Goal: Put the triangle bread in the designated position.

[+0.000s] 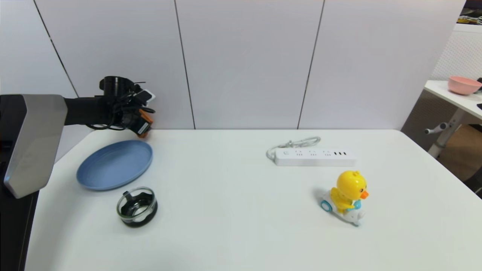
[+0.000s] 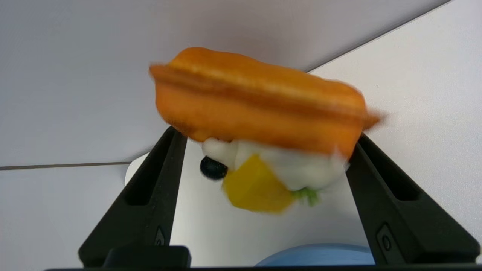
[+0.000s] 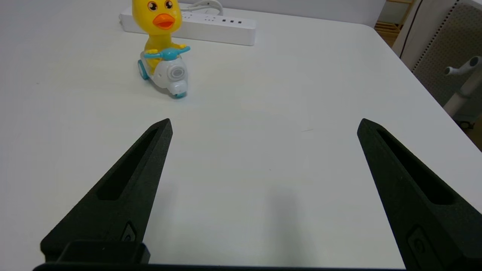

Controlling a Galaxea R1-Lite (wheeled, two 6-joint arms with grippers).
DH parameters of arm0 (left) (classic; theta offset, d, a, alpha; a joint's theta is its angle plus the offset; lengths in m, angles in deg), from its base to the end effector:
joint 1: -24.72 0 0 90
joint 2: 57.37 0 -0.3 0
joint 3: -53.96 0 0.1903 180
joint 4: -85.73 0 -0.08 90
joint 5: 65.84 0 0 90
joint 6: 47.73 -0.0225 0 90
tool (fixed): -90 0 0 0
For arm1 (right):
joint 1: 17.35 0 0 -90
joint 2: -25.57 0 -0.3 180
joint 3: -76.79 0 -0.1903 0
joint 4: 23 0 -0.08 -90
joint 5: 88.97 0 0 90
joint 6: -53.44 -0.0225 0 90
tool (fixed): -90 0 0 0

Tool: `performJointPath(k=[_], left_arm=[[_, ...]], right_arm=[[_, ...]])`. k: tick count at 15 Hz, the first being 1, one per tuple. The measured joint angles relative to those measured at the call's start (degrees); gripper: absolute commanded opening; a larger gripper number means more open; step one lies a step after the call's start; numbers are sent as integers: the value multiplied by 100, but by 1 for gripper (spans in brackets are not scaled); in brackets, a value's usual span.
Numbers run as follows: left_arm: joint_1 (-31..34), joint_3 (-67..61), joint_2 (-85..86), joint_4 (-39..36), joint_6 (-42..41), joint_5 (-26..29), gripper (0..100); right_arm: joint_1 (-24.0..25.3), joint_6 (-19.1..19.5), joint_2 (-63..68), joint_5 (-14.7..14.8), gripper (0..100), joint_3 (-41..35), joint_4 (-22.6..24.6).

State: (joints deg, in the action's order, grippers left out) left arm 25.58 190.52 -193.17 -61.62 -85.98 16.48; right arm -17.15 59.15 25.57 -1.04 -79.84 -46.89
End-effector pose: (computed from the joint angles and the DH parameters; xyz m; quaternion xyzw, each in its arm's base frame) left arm 0.4921 0.0104 0.1576 0.3296 0.2825 -0.0222 0.9006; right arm -0.0228 0.0007 0.0746 -0.0497 0.0035 0.0200 0.9986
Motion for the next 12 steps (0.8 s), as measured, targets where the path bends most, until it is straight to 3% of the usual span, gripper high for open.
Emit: performJointPath(k=[12], left_arm=[[-59, 35, 408, 38, 30, -33, 100]], right_arm=[[-2, -1, 0, -2, 100, 0, 0]])
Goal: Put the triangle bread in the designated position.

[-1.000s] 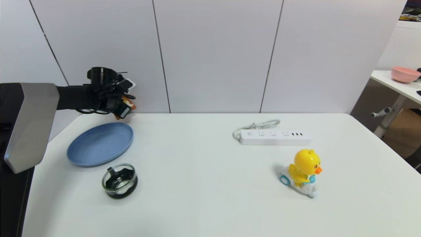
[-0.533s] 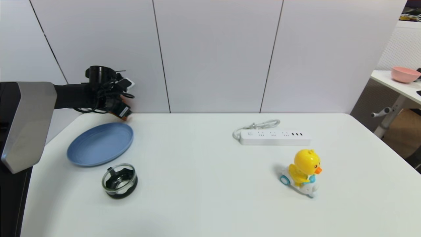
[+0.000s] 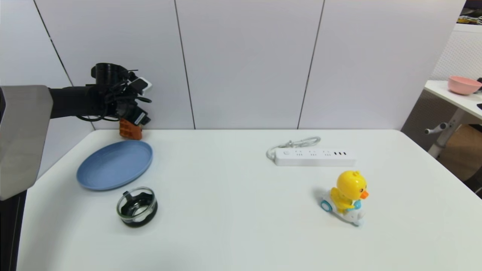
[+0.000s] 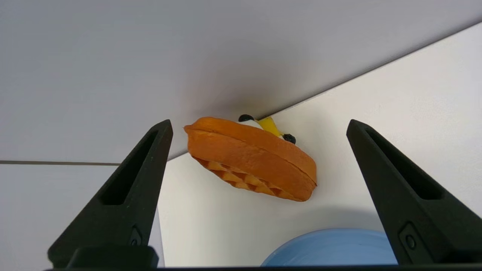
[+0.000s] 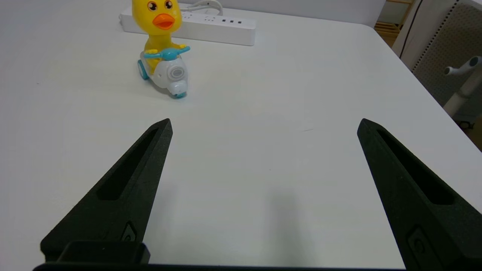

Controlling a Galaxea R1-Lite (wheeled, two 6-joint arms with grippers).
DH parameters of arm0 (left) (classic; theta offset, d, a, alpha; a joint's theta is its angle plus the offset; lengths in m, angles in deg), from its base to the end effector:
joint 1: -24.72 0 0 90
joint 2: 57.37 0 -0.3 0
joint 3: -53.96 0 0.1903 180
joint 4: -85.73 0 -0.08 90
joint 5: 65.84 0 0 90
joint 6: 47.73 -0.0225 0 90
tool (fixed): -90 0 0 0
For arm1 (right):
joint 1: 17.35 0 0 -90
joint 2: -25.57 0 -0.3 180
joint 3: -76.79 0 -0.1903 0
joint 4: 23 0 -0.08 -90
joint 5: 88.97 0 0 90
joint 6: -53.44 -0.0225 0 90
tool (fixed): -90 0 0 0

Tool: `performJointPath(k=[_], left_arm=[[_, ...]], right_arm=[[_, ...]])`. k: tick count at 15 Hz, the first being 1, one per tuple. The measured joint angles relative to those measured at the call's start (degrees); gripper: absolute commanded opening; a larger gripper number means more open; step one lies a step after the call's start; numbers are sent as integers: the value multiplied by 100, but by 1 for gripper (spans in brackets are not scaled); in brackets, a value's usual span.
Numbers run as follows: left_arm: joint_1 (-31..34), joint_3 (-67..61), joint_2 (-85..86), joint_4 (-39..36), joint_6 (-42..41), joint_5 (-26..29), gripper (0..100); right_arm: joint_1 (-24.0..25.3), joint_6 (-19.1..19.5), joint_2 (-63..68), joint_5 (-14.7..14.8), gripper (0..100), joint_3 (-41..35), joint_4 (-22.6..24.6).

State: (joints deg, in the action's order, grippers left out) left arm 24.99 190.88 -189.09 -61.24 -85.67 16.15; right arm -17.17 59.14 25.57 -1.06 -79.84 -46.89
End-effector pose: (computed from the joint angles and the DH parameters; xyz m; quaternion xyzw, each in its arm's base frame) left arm 0.4796 0.0054 0.1934 0.3301 0.2497 -0.0117 0.9103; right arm -0.0228 0.0007 0.0746 -0.0496 0.0035 0.0200 0.9986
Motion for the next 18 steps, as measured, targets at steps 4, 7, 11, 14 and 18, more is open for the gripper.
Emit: performJointPath(k=[4, 7, 11, 14, 18], left_arm=[[-104, 1, 525, 127, -2, -61, 100], [-208, 1, 1351, 405, 39, -157, 100], [-301, -72, 2932, 837, 236, -301, 100], [-349, -228, 4286, 1819, 571, -343, 100], [-384, -1456, 5950, 2393, 1301, -356, 100]], right_arm=[[2, 1, 0, 0, 100, 0, 0], [2, 0, 0, -2, 100, 0, 0], [2, 0, 0, 0, 100, 0, -5], [2, 0, 0, 2, 100, 0, -2], [2, 0, 0, -2, 100, 0, -2]])
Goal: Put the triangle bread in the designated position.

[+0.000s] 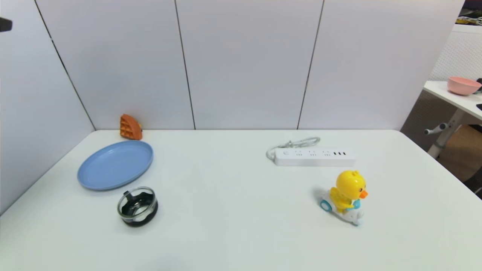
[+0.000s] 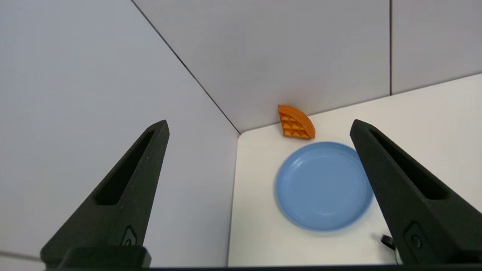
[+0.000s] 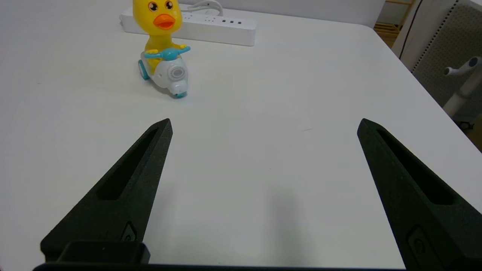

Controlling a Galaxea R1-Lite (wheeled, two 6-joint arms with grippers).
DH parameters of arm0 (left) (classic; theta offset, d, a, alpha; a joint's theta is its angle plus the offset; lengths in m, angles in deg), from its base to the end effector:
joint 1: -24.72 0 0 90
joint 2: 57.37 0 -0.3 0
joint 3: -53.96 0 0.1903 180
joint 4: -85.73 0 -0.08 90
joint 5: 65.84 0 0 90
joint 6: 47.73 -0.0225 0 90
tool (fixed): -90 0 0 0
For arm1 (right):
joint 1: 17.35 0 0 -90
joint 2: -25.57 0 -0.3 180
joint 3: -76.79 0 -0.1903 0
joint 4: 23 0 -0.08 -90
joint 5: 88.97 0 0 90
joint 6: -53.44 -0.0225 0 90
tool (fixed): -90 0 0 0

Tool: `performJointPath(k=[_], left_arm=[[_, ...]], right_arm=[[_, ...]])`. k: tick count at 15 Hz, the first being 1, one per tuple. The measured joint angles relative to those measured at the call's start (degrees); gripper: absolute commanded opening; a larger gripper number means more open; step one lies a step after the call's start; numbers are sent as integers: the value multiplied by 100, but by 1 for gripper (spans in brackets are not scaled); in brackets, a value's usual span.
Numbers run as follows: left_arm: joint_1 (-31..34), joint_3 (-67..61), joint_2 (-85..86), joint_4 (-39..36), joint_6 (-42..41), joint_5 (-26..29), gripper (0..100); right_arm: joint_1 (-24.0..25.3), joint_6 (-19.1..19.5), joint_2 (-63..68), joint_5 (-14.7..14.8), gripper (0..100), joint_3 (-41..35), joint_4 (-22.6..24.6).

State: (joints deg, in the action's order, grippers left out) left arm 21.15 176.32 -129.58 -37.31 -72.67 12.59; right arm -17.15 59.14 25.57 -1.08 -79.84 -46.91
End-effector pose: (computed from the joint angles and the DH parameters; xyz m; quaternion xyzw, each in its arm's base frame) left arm 0.1316 -0.0037 0.4197 0.2227 0.0725 0.0553 0.9706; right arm -0.0228 0.0007 0.0745 -0.0496 0.0037 0.0204 0.9986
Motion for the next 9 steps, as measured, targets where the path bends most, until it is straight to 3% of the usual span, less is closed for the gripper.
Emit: performJointPath(k=[9], left_arm=[[82, -4283, 2953, -775, 1025, 330, 100]], right_arm=[[0, 0, 0, 2, 100, 0, -2]])
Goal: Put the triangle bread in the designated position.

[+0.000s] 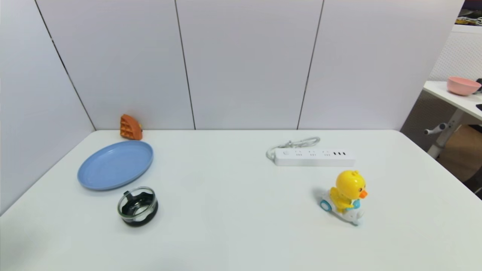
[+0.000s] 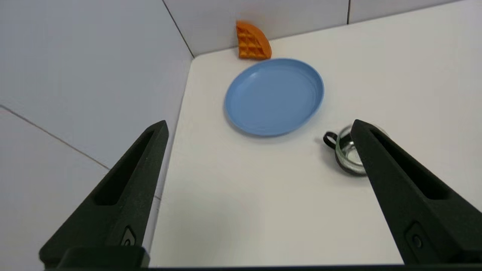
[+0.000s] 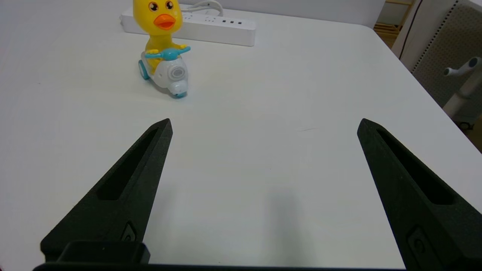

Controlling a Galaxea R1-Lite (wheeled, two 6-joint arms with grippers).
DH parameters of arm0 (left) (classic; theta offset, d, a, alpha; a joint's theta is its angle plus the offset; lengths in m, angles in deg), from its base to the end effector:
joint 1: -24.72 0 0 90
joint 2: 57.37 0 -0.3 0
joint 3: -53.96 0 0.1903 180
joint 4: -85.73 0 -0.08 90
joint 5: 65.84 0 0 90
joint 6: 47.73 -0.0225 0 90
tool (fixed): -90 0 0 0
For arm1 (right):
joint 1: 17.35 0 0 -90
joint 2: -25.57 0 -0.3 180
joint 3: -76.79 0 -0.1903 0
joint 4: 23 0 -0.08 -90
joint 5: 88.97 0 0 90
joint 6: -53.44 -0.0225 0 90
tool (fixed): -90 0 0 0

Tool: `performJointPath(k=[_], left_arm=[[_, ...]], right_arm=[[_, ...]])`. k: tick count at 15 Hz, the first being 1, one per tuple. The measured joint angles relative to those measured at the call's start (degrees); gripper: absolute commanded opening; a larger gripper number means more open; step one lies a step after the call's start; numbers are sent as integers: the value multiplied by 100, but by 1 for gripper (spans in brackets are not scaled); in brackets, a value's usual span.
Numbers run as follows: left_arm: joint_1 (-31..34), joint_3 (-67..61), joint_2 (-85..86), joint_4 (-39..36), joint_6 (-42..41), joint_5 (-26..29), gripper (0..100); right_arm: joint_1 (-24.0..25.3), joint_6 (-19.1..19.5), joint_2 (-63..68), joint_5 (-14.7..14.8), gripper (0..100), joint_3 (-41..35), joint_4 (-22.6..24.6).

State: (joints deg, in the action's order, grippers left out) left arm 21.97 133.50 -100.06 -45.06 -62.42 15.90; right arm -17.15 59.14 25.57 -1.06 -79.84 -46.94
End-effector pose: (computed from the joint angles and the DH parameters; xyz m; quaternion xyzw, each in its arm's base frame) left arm 0.0318 0.0017 0.2956 0.1372 0.1124 0.0337 0.9836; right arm -0.0228 0.0007 0.0745 -0.0496 0.0040 0.0202 0.9986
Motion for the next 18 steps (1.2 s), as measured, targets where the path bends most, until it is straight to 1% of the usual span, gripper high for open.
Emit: performJointPath(k=[5, 7, 9, 12, 13, 16, 18], left_arm=[[89, -2712, 1460, -1202, 406, 56, 100], [105, -3694, 2155, -1518, 544, 89, 100], [152, -4406, 2789, -1687, 610, 354, 100], [223, -5097, 3569, -1769, 745, 889, 100], [232, -5191, 3751, -1777, 795, 963, 100], [238, -5289, 4127, -1808, 973, 969, 100], [243, -5331, 4229, -1887, 935, 983, 100]], right_arm=[[0, 0, 0, 0, 100, 0, 5], [0, 0, 0, -2, 100, 0, 5], [0, 0, 0, 0, 100, 0, 6], [0, 0, 0, 0, 100, 0, 2], [0, 0, 0, 0, 100, 0, 2], [1, 0, 0, 0, 100, 0, 5], [0, 0, 0, 0, 100, 0, 0]])
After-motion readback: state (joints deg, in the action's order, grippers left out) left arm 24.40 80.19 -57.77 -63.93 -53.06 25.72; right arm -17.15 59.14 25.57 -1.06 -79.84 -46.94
